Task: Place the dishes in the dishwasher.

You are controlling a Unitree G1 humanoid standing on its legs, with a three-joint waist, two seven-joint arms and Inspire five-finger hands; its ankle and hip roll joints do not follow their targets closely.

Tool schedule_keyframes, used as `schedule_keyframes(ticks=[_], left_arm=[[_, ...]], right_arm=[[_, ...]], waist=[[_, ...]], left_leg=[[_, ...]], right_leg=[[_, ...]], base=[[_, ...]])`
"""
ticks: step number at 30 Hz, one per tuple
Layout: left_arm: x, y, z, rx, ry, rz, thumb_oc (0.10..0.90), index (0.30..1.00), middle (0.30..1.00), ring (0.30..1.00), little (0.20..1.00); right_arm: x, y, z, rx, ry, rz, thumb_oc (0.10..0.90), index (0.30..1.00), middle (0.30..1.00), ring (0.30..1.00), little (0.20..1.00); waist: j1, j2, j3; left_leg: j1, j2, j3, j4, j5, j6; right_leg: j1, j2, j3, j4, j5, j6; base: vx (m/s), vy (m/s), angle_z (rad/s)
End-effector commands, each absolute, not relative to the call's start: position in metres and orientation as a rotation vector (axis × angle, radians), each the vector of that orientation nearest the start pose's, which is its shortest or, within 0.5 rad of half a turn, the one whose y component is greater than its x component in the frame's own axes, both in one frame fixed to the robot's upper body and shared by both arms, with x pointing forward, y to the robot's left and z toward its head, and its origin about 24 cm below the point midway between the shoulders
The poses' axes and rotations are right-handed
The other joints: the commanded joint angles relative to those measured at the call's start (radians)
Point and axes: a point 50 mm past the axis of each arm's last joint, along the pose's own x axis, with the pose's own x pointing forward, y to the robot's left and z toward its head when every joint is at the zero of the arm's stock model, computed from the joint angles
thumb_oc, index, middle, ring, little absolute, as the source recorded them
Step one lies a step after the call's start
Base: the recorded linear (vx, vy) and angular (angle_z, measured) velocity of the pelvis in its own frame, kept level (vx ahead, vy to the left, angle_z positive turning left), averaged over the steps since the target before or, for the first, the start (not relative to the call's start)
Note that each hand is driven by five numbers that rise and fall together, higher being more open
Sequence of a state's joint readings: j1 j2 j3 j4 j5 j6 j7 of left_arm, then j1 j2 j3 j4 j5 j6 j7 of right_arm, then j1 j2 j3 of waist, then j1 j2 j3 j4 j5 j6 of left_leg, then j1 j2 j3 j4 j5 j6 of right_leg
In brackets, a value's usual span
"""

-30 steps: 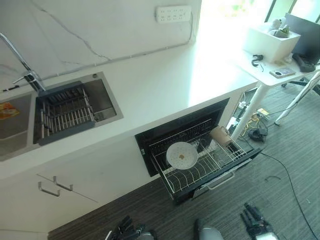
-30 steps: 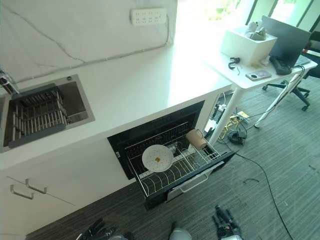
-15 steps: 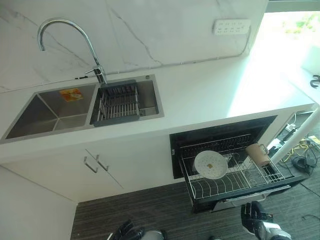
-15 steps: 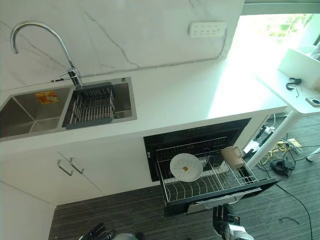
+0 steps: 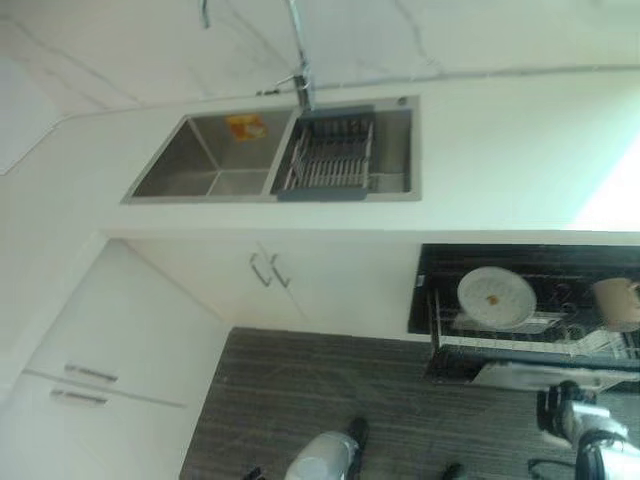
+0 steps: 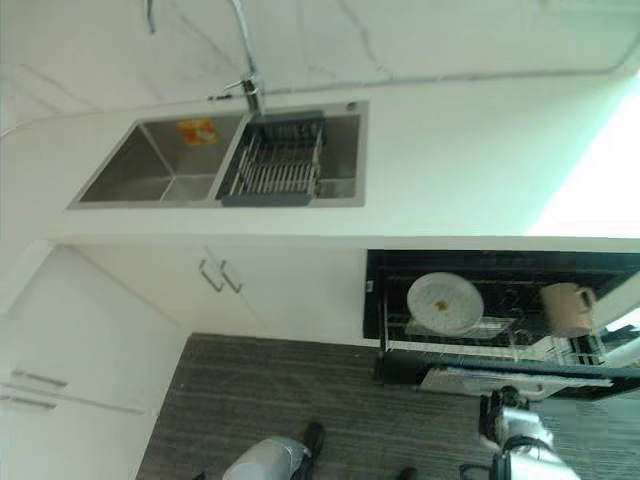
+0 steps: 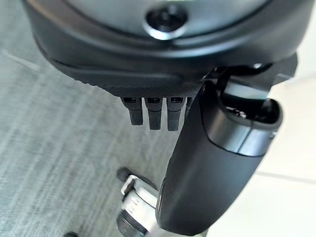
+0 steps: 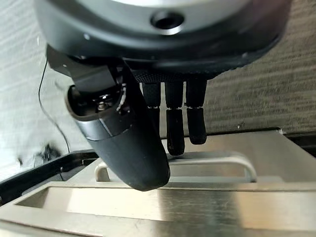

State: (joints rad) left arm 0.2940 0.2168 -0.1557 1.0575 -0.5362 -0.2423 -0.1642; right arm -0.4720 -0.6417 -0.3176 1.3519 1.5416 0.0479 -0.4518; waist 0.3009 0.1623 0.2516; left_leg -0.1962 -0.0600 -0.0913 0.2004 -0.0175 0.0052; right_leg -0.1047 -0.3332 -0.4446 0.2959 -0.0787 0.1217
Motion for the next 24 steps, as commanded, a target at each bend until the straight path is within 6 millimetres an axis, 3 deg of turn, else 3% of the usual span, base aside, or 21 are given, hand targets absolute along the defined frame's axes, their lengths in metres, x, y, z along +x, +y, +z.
schedule_keyframes(ticks=[1, 3, 4, 5, 6, 7, 14, 18, 24], left_arm=[[0.073, 0.24, -0.144, -0.195, 0.887, 0.187, 0.8, 0.9, 0.9, 0.9, 0.9], [0.077, 0.245, -0.141, -0.196, 0.865, 0.192, 0.8, 0.9, 0.9, 0.9, 0.9], [0.079, 0.251, -0.138, -0.198, 0.844, 0.205, 0.8, 0.9, 0.9, 0.9, 0.9], [0.08, 0.251, -0.137, -0.202, 0.838, 0.206, 0.8, 0.9, 0.9, 0.9, 0.9], [0.084, 0.26, -0.132, -0.209, 0.802, 0.227, 0.8, 0.9, 0.9, 0.9, 0.9], [0.085, 0.262, -0.131, -0.211, 0.798, 0.233, 0.8, 0.9, 0.9, 0.9, 0.9], [0.071, 0.277, -0.127, -0.274, 0.777, 0.288, 0.8, 0.9, 0.9, 0.9, 0.9], [0.068, 0.273, -0.129, -0.29, 0.786, 0.265, 0.8, 0.9, 0.9, 0.9, 0.9], [0.074, 0.272, -0.124, -0.272, 0.758, 0.222, 0.8, 0.9, 0.9, 0.9, 0.9]], right_arm=[[0.325, -0.373, 0.092, 1.234, 0.14, -0.915, 0.4, 0.3, 0.3, 0.3, 0.3], [0.334, -0.378, 0.123, 1.205, 0.075, -0.878, 0.4, 0.3, 0.3, 0.3, 0.3], [0.341, -0.382, 0.153, 1.19, 0.004, -0.843, 0.4, 0.3, 0.3, 0.3, 0.3], [0.342, -0.383, 0.158, 1.19, -0.007, -0.839, 0.4, 0.3, 0.3, 0.3, 0.3], [0.347, -0.386, 0.197, 1.181, -0.099, -0.794, 0.4, 0.3, 0.3, 0.3, 0.3], [0.348, -0.387, 0.203, 1.178, -0.115, -0.784, 0.4, 0.3, 0.3, 0.3, 0.3], [0.341, -0.393, 0.309, 1.054, -0.38, -0.642, 0.4, 0.3, 0.3, 0.3, 0.3], [0.338, -0.392, 0.324, 0.988, -0.389, -0.619, 0.4, 0.3, 0.3, 0.3, 0.3], [0.344, -0.387, 0.316, 0.956, -0.384, -0.504, 0.4, 0.3, 0.3, 0.3, 0.3]], waist=[[0.062, -0.003, 0.005], [0.081, 0.009, 0.023], [0.095, 0.012, 0.036], [0.095, 0.014, 0.039], [0.112, 0.024, 0.057], [0.115, 0.025, 0.059], [0.143, 0.056, 0.079], [0.134, 0.058, 0.073], [0.123, 0.041, 0.064]], left_leg=[[-0.042, -0.004, -0.01, 0.1, -0.072, -0.044], [-0.07, -0.013, -0.017, 0.1, -0.065, -0.044], [-0.085, -0.019, -0.026, 0.1, -0.078, -0.049], [-0.09, -0.02, -0.026, 0.1, -0.076, -0.049], [-0.129, -0.032, -0.03, 0.1, -0.064, -0.047], [-0.135, -0.034, -0.031, 0.1, -0.062, -0.047], [-0.22, -0.052, -0.014, 0.1, -0.03, -0.047], [-0.224, -0.048, 0.005, 0.1, -0.03, -0.05], [-0.203, -0.031, 0.022, 0.1, -0.045, -0.054]], right_leg=[[0.011, 0.004, 0.001, 0.004, 0.0, 0.016], [-0.003, -0.01, -0.012, 0.004, 0.005, 0.019], [-0.008, -0.013, -0.003, 0.004, -0.013, 0.031], [-0.011, -0.015, -0.004, 0.004, -0.012, 0.031], [-0.04, -0.028, -0.01, 0.004, -0.003, 0.036], [-0.044, -0.03, -0.01, 0.004, -0.002, 0.037], [-0.102, -0.072, -0.03, 0.004, 0.022, 0.057], [-0.107, -0.081, -0.029, 0.004, 0.028, 0.062], [-0.104, -0.074, -0.022, 0.004, 0.031, 0.064]], base=[[-0.07, 0.006, 0.25], [0.0, -0.042, 0.41], [0.06, -0.081, 0.36], [0.05, -0.099, 0.4], [-0.02, -0.036, 0.24], [-0.03, -0.056, 0.2], [0.02, 0.018, 0.11], [0.05, 0.088, -0.02], [0.02, 0.009, -0.01]])
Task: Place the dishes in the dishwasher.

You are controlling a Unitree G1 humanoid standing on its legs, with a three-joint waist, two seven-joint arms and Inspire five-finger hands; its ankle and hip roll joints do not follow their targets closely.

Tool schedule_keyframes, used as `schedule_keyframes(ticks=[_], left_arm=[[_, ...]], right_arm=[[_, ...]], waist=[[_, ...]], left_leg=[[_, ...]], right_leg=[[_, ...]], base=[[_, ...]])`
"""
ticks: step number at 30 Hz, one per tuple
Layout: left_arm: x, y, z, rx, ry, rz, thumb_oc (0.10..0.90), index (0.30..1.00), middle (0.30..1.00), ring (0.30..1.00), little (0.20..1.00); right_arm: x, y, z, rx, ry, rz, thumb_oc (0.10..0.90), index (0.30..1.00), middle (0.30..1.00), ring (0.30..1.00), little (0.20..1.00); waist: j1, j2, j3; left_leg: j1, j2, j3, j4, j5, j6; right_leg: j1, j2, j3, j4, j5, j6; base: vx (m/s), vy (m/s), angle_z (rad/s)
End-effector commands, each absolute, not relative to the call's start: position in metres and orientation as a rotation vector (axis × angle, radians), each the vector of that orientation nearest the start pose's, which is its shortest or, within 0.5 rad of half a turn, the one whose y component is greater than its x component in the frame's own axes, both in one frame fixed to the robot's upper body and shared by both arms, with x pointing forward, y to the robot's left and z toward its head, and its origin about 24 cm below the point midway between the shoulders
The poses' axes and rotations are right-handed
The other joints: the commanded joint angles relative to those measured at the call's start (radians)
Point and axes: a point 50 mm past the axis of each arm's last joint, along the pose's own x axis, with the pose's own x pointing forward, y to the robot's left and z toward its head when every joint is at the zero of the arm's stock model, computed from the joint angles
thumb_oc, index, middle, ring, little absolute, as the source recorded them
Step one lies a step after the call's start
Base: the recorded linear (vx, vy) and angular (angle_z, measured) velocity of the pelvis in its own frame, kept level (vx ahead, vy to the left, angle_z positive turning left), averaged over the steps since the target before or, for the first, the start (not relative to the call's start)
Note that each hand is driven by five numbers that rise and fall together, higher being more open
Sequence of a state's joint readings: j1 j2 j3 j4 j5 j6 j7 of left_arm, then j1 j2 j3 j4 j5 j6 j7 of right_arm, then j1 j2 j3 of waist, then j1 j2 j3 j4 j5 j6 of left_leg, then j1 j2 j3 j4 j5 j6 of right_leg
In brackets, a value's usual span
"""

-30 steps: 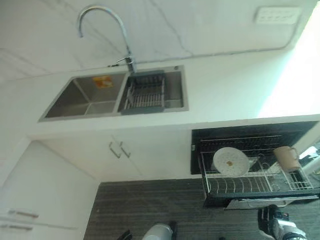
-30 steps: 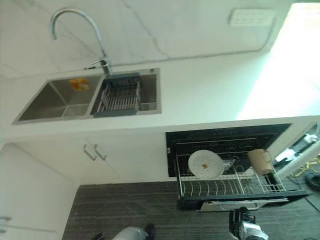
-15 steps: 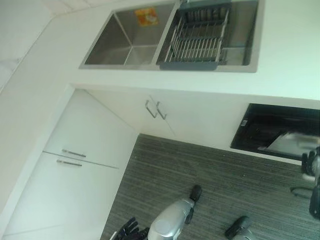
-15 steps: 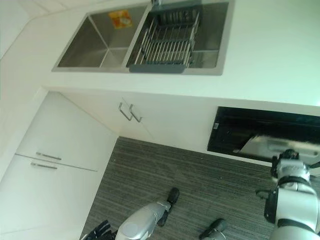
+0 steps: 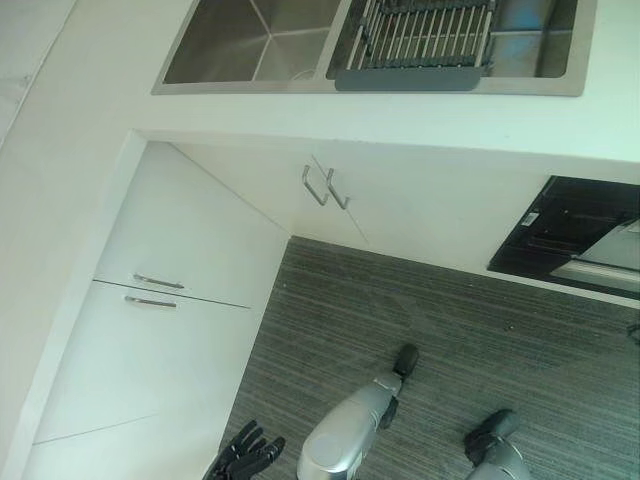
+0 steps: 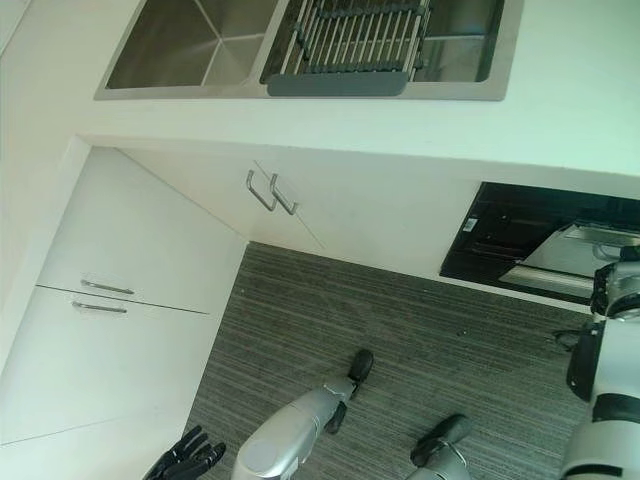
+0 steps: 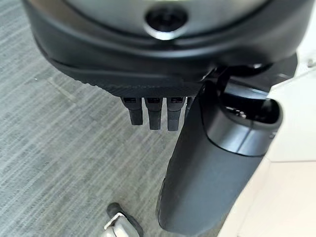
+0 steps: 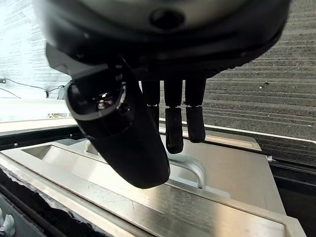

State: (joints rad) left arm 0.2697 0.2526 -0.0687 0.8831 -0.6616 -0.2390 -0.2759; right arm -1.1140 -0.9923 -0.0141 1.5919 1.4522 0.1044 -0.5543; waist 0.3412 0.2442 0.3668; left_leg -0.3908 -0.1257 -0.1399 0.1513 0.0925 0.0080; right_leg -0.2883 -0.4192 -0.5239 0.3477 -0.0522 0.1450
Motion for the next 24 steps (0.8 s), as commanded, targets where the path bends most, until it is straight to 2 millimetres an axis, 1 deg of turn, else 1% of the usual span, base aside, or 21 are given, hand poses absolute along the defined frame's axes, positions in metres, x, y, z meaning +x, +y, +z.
schedule_keyframes(ticks=[1, 2, 3, 6, 7, 8, 9, 10, 11, 12, 13, 14, 15, 16, 17, 18, 19, 20, 22, 23, 24], left_arm=[[0.076, 0.274, -0.122, -0.269, 0.747, 0.22, 0.8, 0.9, 0.9, 0.9, 0.9], [0.077, 0.274, -0.121, -0.268, 0.739, 0.221, 0.8, 0.9, 0.9, 0.9, 0.9], [0.077, 0.275, -0.12, -0.263, 0.732, 0.219, 0.8, 0.9, 0.9, 0.9, 0.9], [0.079, 0.277, -0.117, -0.25, 0.701, 0.233, 0.8, 0.9, 0.9, 0.9, 0.9], [0.084, 0.274, -0.117, -0.253, 0.684, 0.24, 0.8, 0.9, 0.9, 0.9, 0.9], [0.084, 0.275, -0.116, -0.25, 0.681, 0.247, 0.8, 0.9, 0.9, 0.9, 0.9], [0.086, 0.275, -0.116, -0.25, 0.673, 0.253, 0.8, 0.9, 0.9, 0.9, 0.9], [0.092, 0.272, -0.115, -0.264, 0.652, 0.276, 0.8, 0.9, 0.9, 0.9, 0.9], [0.093, 0.272, -0.114, -0.266, 0.643, 0.286, 0.8, 0.9, 0.9, 0.9, 0.9], [0.095, 0.271, -0.114, -0.276, 0.627, 0.304, 0.8, 0.9, 0.9, 0.9, 0.9], [0.096, 0.269, -0.114, -0.289, 0.61, 0.324, 0.8, 0.9, 0.9, 0.9, 0.9], [0.097, 0.267, -0.114, -0.298, 0.598, 0.336, 0.8, 0.9, 0.9, 0.9, 0.9], [0.099, 0.265, -0.113, -0.32, 0.57, 0.365, 0.8, 0.9, 0.9, 0.9, 0.9], [0.099, 0.264, -0.113, -0.324, 0.56, 0.367, 0.8, 0.9, 0.9, 0.9, 0.9], [0.099, 0.263, -0.113, -0.337, 0.544, 0.385, 0.8, 0.9, 0.9, 0.9, 0.9], [0.107, 0.264, -0.109, -0.374, 0.51, 0.388, 0.8, 0.9, 0.9, 0.9, 0.9], [0.107, 0.264, -0.109, -0.378, 0.507, 0.387, 0.8, 0.9, 0.9, 0.9, 0.9], [0.112, 0.265, -0.108, -0.372, 0.502, 0.375, 0.8, 0.9, 0.9, 0.9, 0.9], [0.121, 0.261, -0.107, -0.342, 0.493, 0.345, 0.8, 0.9, 0.9, 0.9, 0.9], [0.128, 0.259, -0.106, -0.328, 0.504, 0.343, 0.8, 0.9, 0.9, 0.9, 0.9], [0.136, 0.257, -0.106, -0.315, 0.517, 0.334, 0.8, 0.9, 0.9, 0.9, 0.9]], right_arm=[[0.348, -0.383, 0.306, 0.888, -0.369, -0.491, 0.489, 0.434, 0.434, 0.434, 0.434], [0.352, -0.379, 0.299, 0.873, -0.389, -0.473, 0.765, 0.848, 0.848, 0.848, 0.848], [0.356, -0.375, 0.291, 0.86, -0.395, -0.45, 0.8, 0.9, 0.9, 0.9, 0.9], [0.369, -0.343, 0.245, 0.843, -0.414, -0.287, 0.8, 0.9, 0.9, 0.9, 0.9], [0.371, -0.323, 0.222, 0.847, -0.43, -0.226, 0.8, 0.9, 0.9, 0.9, 0.9], [0.369, -0.316, 0.209, 0.845, -0.423, -0.211, 0.8, 0.9, 0.9, 0.9, 0.9], [0.367, -0.301, 0.191, 0.835, -0.408, -0.183, 0.8, 0.9, 0.9, 0.9, 0.9], [0.36, -0.278, 0.163, 0.803, -0.378, -0.16, 0.8, 0.9, 0.9, 0.9, 0.9], [0.356, -0.268, 0.151, 0.769, -0.352, -0.157, 0.8, 0.9, 0.9, 0.9, 0.9], [0.349, -0.254, 0.132, 0.704, -0.305, -0.149, 0.8, 0.9, 0.9, 0.9, 0.9], [0.342, -0.244, 0.117, 0.637, -0.271, -0.157, 0.8, 0.9, 0.9, 0.9, 0.9], [0.338, -0.238, 0.107, 0.6, -0.243, -0.156, 0.8, 0.9, 0.9, 0.9, 0.9], [0.326, -0.232, 0.084, 0.538, -0.182, -0.138, 0.8, 0.9, 0.9, 0.9, 0.9], [0.323, -0.233, 0.079, 0.515, -0.171, -0.142, 0.8, 0.9, 0.9, 0.9, 0.9], [0.314, -0.234, 0.065, 0.483, -0.133, -0.138, 0.8, 0.9, 0.9, 0.9, 0.9], [0.297, -0.24, 0.045, 0.444, -0.085, -0.146, 0.8, 0.9, 0.9, 0.9, 0.9], [0.295, -0.241, 0.043, 0.437, -0.081, -0.149, 0.8, 0.9, 0.9, 0.9, 0.9], [0.286, -0.25, 0.031, 0.425, -0.044, -0.175, 0.8, 0.9, 0.9, 0.9, 0.9], [0.273, -0.255, 0.012, 0.394, 0.034, -0.205, 0.8, 0.9, 0.9, 0.9, 0.9], [0.263, -0.256, -0.001, 0.375, 0.091, -0.211, 0.8, 0.9, 0.9, 0.9, 0.9], [0.252, -0.256, -0.015, 0.321, 0.143, -0.228, 0.8, 0.9, 0.9, 0.9, 0.9]], waist=[[0.075, -0.049, -0.048], [0.068, -0.056, -0.046], [0.062, -0.063, -0.044], [0.026, -0.1, -0.036], [0.001, -0.109, -0.029], [-0.006, -0.117, -0.031], [-0.022, -0.126, -0.03], [-0.054, -0.14, -0.031], [-0.065, -0.147, -0.033], [-0.087, -0.156, -0.036], [-0.105, -0.165, -0.041], [-0.116, -0.172, -0.043], [-0.138, -0.184, -0.051], [-0.143, -0.186, -0.054], [-0.159, -0.193, -0.062], [-0.182, -0.206, -0.072], [-0.182, -0.207, -0.074], [-0.186, -0.215, -0.079], [-0.21, -0.237, -0.093], [-0.229, -0.249, -0.1], [-0.243, -0.251, -0.109]], left_leg=[[-0.001, 0.044, 0.074, 0.149, -0.16, -0.058], [0.006, 0.05, 0.077, 0.149, -0.164, -0.059], [0.012, 0.056, 0.079, 0.149, -0.168, -0.059], [0.036, 0.087, 0.094, 0.149, -0.178, -0.06], [0.038, 0.102, 0.109, 0.149, -0.162, -0.054], [0.045, 0.107, 0.112, 0.149, -0.165, -0.053], [0.055, 0.117, 0.12, 0.149, -0.168, -0.052], [0.068, 0.131, 0.131, 0.149, -0.172, -0.051], [0.075, 0.138, 0.136, 0.149, -0.174, -0.05], [0.086, 0.151, 0.145, 0.149, -0.175, -0.051], [0.097, 0.163, 0.157, 0.149, -0.177, -0.052], [0.104, 0.171, 0.163, 0.149, -0.179, -0.053], [0.114, 0.192, 0.179, 0.149, -0.177, -0.062], [0.116, 0.198, 0.184, 0.149, -0.177, -0.064], [0.118, 0.217, 0.2, 0.149, -0.172, -0.074], [0.12, 0.244, 0.237, 0.149, -0.163, -0.09], [0.12, 0.245, 0.238, 0.149, -0.163, -0.091], [0.127, 0.241, 0.242, 0.149, -0.161, -0.096], [0.193, 0.21, 0.317, 0.149, -0.172, -0.079], [0.234, 0.195, 0.373, 0.149, -0.159, -0.075], [0.266, 0.195, 0.396, 0.149, -0.165, -0.089]], right_leg=[[0.079, 0.021, 0.064, -0.048, 0.006, 0.039], [0.08, 0.03, 0.071, -0.048, 0.005, 0.037], [0.081, 0.038, 0.076, -0.048, 0.004, 0.035], [0.089, 0.066, 0.093, -0.048, 0.008, 0.027], [0.082, 0.077, 0.089, -0.048, 0.027, 0.012], [0.085, 0.083, 0.095, -0.048, 0.027, 0.009], [0.086, 0.094, 0.104, -0.048, 0.025, 0.006], [0.086, 0.113, 0.123, -0.048, 0.019, 0.001], [0.087, 0.122, 0.132, -0.048, 0.017, -0.001], [0.088, 0.137, 0.146, -0.048, 0.012, -0.005], [0.09, 0.15, 0.158, -0.048, 0.005, -0.01], [0.091, 0.159, 0.164, -0.048, 0.001, -0.014], [0.097, 0.178, 0.178, -0.048, -0.009, -0.028], [0.098, 0.183, 0.182, -0.048, -0.012, -0.032], [0.099, 0.196, 0.188, -0.048, -0.018, -0.041], [0.107, 0.212, 0.194, -0.048, -0.027, -0.049], [0.108, 0.214, 0.194, -0.048, -0.028, -0.05], [0.115, 0.218, 0.192, -0.048, -0.035, -0.053], [0.127, 0.205, 0.18, -0.048, -0.035, -0.059], [0.141, 0.194, 0.166, -0.048, -0.035, -0.064], [0.169, 0.193, 0.156, -0.048, -0.05, -0.054]], base=[[0.0, -0.054, -0.05], [0.0, -0.065, -0.03], [-0.01, -0.074, -0.12], [-0.08, -0.091, -0.3], [-0.15, -0.06, -0.24], [-0.15, -0.052, -0.27], [-0.07, -0.093, -0.42], [-0.08, -0.103, -0.42], [-0.11, -0.114, -0.36], [-0.1, -0.103, -0.36], [-0.11, -0.1, -0.36], [-0.11, -0.117, -0.42], [-0.09, -0.102, -0.32], [-0.11, -0.119, -0.19], [-0.17, -0.144, -0.21], [-0.15, -0.129, -0.14], [-0.19, -0.133, 0.2], [-0.17, -0.075, 0.46], [-0.17, -0.008, 0.35], [-0.01, 0.085, 0.17], [-0.01, 0.142, 0.35]])
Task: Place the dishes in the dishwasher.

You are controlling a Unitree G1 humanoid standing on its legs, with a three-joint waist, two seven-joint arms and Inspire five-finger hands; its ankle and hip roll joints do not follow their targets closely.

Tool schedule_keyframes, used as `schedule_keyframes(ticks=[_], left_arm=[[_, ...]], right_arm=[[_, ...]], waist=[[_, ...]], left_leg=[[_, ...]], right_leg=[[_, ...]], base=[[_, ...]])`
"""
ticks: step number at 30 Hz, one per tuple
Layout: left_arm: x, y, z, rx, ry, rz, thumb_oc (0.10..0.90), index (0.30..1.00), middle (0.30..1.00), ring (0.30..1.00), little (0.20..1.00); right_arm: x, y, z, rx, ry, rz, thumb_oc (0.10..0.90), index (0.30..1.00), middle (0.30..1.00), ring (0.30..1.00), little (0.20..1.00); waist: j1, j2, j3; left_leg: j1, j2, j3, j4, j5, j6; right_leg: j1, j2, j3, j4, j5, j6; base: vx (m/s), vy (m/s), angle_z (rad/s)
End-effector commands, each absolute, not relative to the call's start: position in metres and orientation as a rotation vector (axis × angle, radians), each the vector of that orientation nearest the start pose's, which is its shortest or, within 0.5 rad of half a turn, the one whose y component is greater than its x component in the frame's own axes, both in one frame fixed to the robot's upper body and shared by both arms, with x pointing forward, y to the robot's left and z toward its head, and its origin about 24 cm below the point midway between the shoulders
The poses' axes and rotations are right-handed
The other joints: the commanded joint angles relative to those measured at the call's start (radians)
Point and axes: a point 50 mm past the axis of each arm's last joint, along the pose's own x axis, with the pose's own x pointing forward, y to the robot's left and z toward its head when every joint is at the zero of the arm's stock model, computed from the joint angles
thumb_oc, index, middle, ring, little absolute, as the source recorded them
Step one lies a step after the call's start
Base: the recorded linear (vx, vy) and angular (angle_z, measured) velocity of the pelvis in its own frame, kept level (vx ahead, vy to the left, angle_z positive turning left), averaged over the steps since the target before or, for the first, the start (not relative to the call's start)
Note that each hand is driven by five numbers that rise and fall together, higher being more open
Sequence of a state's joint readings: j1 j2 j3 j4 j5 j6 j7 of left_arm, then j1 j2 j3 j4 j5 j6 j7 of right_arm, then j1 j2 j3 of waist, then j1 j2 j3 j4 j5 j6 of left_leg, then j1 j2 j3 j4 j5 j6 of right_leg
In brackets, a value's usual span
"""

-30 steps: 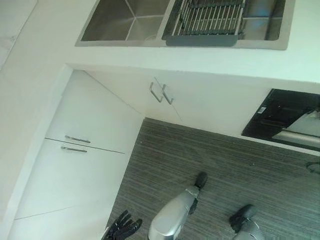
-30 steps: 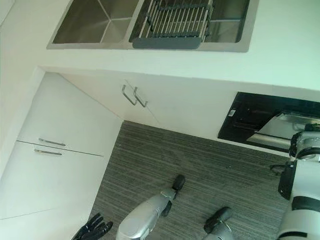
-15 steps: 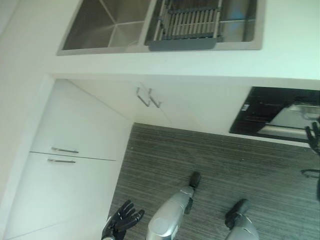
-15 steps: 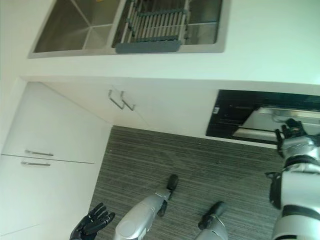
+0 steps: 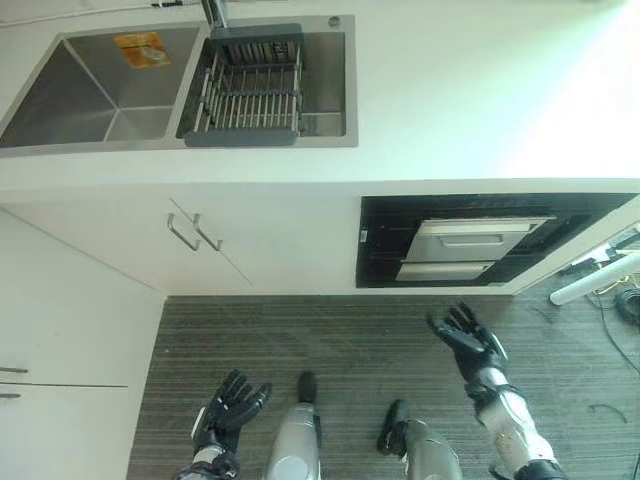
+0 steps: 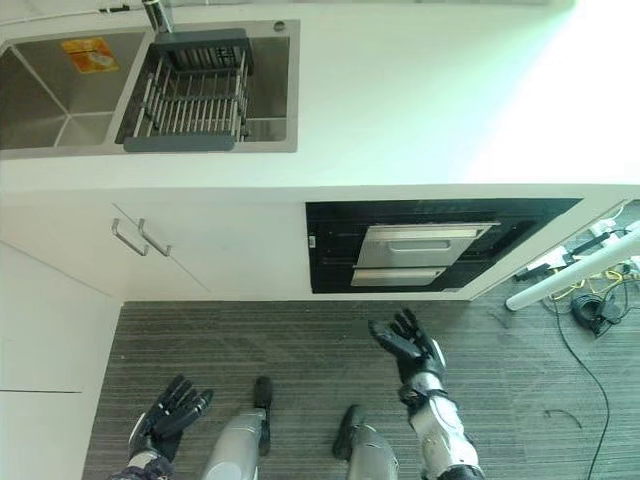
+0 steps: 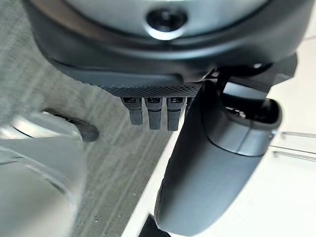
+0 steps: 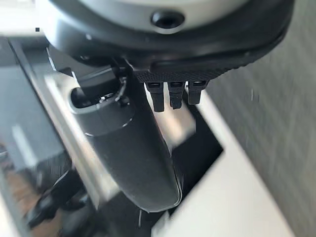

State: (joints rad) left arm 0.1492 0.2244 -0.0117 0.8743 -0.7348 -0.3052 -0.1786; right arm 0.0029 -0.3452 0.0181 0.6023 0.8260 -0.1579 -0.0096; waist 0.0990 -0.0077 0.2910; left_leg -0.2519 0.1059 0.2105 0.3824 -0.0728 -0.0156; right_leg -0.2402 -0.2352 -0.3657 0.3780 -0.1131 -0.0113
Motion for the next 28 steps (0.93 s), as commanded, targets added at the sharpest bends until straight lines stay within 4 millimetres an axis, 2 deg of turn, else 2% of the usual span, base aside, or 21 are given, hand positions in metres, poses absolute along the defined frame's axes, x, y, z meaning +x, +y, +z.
schedule_keyframes(ticks=[1, 3, 6, 8, 9, 10, 12, 13, 19, 24, 28], left_arm=[[0.146, 0.254, -0.106, -0.291, 0.539, 0.313, 0.8, 0.9, 0.9, 0.9, 0.9], [0.155, 0.247, -0.111, -0.265, 0.59, 0.278, 0.8, 0.9, 0.9, 0.9, 0.9], [0.149, 0.245, -0.122, -0.204, 0.686, 0.238, 0.8, 0.9, 0.9, 0.9, 0.9], [0.139, 0.25, -0.13, -0.163, 0.762, 0.247, 0.8, 0.9, 0.9, 0.9, 0.9], [0.131, 0.253, -0.135, -0.147, 0.809, 0.261, 0.8, 0.9, 0.9, 0.9, 0.9], [0.127, 0.255, -0.138, -0.146, 0.843, 0.268, 0.8, 0.9, 0.9, 0.9, 0.9], [0.126, 0.252, -0.142, -0.151, 0.889, 0.24, 0.8, 0.9, 0.9, 0.9, 0.9], [0.124, 0.247, -0.144, -0.158, 0.922, 0.213, 0.8, 0.9, 0.9, 0.9, 0.9], [0.101, 0.24, -0.155, -0.155, 1.055, 0.199, 0.8, 0.9, 0.9, 0.9, 0.9], [0.081, 0.241, -0.161, -0.195, 1.13, 0.243, 0.8, 0.9, 0.9, 0.9, 0.9], [0.077, 0.243, -0.161, -0.234, 1.142, 0.273, 0.8, 0.9, 0.9, 0.9, 0.9]], right_arm=[[0.241, -0.259, -0.031, 0.329, 0.206, -0.263, 0.8, 0.9, 0.9, 0.9, 0.9], [0.224, -0.267, -0.059, 0.28, 0.354, -0.31, 0.8, 0.9, 0.9, 0.9, 0.9], [0.199, -0.275, -0.091, 0.271, 0.533, -0.363, 0.8, 0.9, 0.9, 0.9, 0.9], [0.184, -0.274, -0.105, 0.22, 0.624, -0.368, 0.8, 0.9, 0.9, 0.9, 0.9], [0.173, -0.268, -0.115, 0.186, 0.698, -0.35, 0.8, 0.9, 0.9, 0.9, 0.9], [0.161, -0.264, -0.124, 0.163, 0.765, -0.335, 0.8, 0.9, 0.9, 0.9, 0.9], [0.14, -0.257, -0.137, 0.131, 0.891, -0.294, 0.8, 0.9, 0.9, 0.9, 0.9], [0.128, -0.25, -0.145, 0.116, 0.977, -0.271, 0.8, 0.9, 0.9, 0.9, 0.9], [0.092, -0.237, -0.162, 0.142, 1.21, -0.241, 0.8, 0.9, 0.9, 0.9, 0.9], [0.08, -0.238, -0.164, 0.095, 1.262, -0.227, 0.8, 0.9, 0.9, 0.9, 0.9], [0.079, -0.24, -0.164, 0.087, 1.267, -0.227, 0.8, 0.9, 0.9, 0.9, 0.9]], waist=[[-0.016, 0.002, -0.045], [-0.029, 0.011, -0.082], [-0.026, 0.01, -0.121], [-0.029, 0.008, -0.137], [-0.039, 0.01, -0.147], [-0.058, 0.007, -0.156], [-0.081, -0.003, -0.175], [-0.076, -0.011, -0.19], [-0.065, -0.021, -0.235], [-0.067, -0.021, -0.249], [-0.065, -0.023, -0.252]], left_leg=[[0.135, -0.025, 0.072, -0.082, -0.023, -0.064], [0.153, -0.018, 0.068, -0.082, -0.075, -0.047], [0.182, -0.04, 0.041, -0.082, -0.127, -0.026], [0.199, -0.047, 0.035, -0.082, -0.142, -0.017], [0.206, -0.045, 0.034, -0.082, -0.145, -0.01], [0.191, -0.044, 0.03, -0.082, -0.125, 0.001], [0.181, -0.056, 0.002, -0.082, -0.132, 0.012], [0.179, -0.066, -0.003, -0.082, -0.134, 0.016], [0.194, -0.069, -0.002, -0.082, -0.142, 0.01], [0.207, -0.067, -0.003, -0.082, -0.147, 0.011], [0.209, -0.065, -0.005, -0.082, -0.148, 0.01]], right_leg=[[0.14, 0.002, -0.024, -0.078, 0.015, 0.111], [0.16, 0.003, -0.041, -0.078, 0.023, 0.129], [0.169, -0.007, -0.044, -0.078, 0.063, 0.153], [0.183, -0.014, -0.043, -0.078, 0.11, 0.166], [0.196, -0.006, -0.031, -0.078, 0.138, 0.168], [0.174, 0.006, -0.01, -0.078, 0.145, 0.149], [0.145, 0.043, 0.067, -0.078, 0.088, 0.135], [0.148, 0.053, 0.076, -0.078, 0.052, 0.125], [0.173, 0.069, 0.085, -0.078, 0.009, 0.111], [0.184, 0.085, 0.099, -0.078, -0.008, 0.102], [0.188, 0.09, 0.101, -0.078, -0.011, 0.099]], base=[[0.02, 0.173, 0.58], [-0.03, 0.279, 0.98], [0.02, 0.237, 0.29], [0.03, 0.168, 0.04], [-0.08, 0.112, 0.05], [-0.11, 0.058, -0.01], [-0.08, -0.04, 0.26], [-0.01, -0.045, 0.66], [0.04, -0.025, 0.27], [0.05, -0.025, -0.04], [0.02, -0.014, -0.02]])
